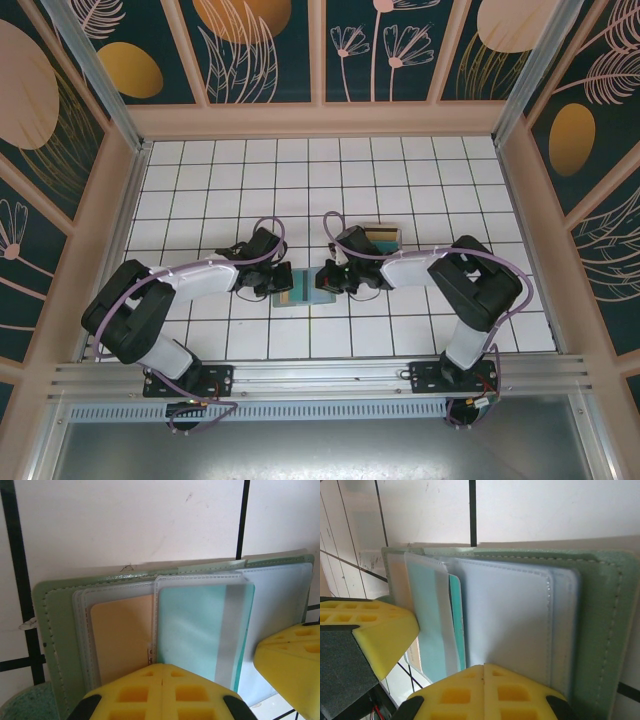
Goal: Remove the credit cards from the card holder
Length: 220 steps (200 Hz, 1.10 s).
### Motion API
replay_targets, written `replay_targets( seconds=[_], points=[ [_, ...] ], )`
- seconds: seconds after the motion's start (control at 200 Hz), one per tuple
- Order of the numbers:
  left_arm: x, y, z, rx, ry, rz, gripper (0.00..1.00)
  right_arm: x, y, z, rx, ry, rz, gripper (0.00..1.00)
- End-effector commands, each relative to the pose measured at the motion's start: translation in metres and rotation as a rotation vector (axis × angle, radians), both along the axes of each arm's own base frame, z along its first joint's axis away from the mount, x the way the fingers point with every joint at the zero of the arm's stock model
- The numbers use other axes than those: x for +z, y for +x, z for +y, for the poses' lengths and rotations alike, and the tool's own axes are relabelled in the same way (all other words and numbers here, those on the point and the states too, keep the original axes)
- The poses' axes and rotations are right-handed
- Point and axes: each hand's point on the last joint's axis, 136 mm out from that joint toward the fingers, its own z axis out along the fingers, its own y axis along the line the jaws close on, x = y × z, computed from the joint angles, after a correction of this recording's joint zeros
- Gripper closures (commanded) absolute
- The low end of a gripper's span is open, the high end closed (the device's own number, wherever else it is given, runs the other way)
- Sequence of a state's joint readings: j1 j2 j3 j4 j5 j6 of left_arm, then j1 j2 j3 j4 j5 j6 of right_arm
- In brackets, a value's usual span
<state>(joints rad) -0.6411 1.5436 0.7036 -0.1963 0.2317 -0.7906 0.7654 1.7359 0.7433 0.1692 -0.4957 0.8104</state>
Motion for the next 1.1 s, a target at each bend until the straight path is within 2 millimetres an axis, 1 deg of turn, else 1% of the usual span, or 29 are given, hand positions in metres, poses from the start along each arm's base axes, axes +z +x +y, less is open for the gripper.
replay_targets(
  seconds=[0.0, 0.09, 0.205, 0.33, 0.455, 0.721, 0.831, 1.096],
  points=[
    [-0.036, -0.025, 0.043, 0.048, 0.194, 0.108, 1.0, 0.001, -0.003, -0.007, 0.002, -0.023, -0.007, 0.98],
    [-0.027, -0.02, 0.036, 0.045, 0.159, 0.087, 1.0, 0.01, 0.0, 0.001, 0.01, 0.002, -0.027, 0.96],
    [-0.009, -0.011, 0.027, 0.049, 0.112, 0.043, 1.0, 0.016, 0.003, 0.006, 0.013, 0.01, -0.039, 0.93],
    [0.011, 0.0, 0.017, 0.051, 0.066, 0.005, 1.0, 0.016, 0.003, 0.01, 0.019, 0.013, -0.041, 0.92],
    [0.02, 0.004, 0.012, 0.051, 0.036, -0.013, 1.0, 0.018, 0.002, 0.014, 0.027, 0.018, -0.046, 0.89],
    [0.0, -0.003, 0.02, 0.048, 0.086, 0.023, 1.0, 0.018, 0.003, 0.021, 0.037, 0.025, -0.045, 0.85],
    [-0.003, -0.006, 0.023, 0.044, 0.096, 0.024, 1.0, 0.016, 0.003, 0.021, 0.037, 0.024, -0.042, 0.81],
    [-0.013, -0.014, 0.024, 0.045, 0.086, 0.055, 1.0, 0.011, 0.001, 0.024, 0.046, 0.038, -0.023, 0.81]
  ],
)
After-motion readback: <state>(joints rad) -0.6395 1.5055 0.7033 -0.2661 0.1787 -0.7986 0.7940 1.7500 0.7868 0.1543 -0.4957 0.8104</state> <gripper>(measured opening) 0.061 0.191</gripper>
